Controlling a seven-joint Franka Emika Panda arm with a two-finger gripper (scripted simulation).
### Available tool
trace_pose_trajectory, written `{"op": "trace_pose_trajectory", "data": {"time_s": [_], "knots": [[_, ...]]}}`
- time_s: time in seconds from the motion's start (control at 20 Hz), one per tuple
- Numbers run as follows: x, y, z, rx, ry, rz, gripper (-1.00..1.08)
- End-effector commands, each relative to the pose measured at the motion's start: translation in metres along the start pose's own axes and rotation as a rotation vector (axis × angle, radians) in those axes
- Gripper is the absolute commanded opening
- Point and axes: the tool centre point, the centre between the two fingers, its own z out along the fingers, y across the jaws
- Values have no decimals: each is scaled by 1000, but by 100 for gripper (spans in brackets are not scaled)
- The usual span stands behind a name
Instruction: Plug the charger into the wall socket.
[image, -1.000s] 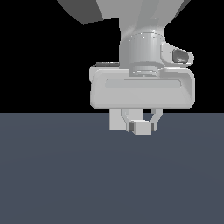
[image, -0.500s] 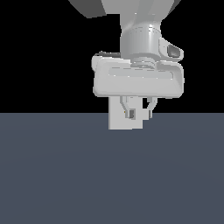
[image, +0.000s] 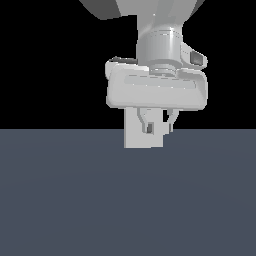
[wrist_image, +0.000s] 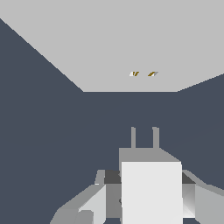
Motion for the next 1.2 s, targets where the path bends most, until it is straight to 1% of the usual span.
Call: {"op": "trace_pose_trajectory", "data": {"time_s": [0.0, 0.25, 0.75, 0.95, 1.15], "knots": [[1, 0, 0, 0, 0, 0, -100], [10, 0, 0, 0, 0, 0, -100], [44, 0, 2, 0, 0, -1, -100], [50, -1, 2, 0, 0, -1, -100], [50, 0, 2, 0, 0, -1, -100]]}}
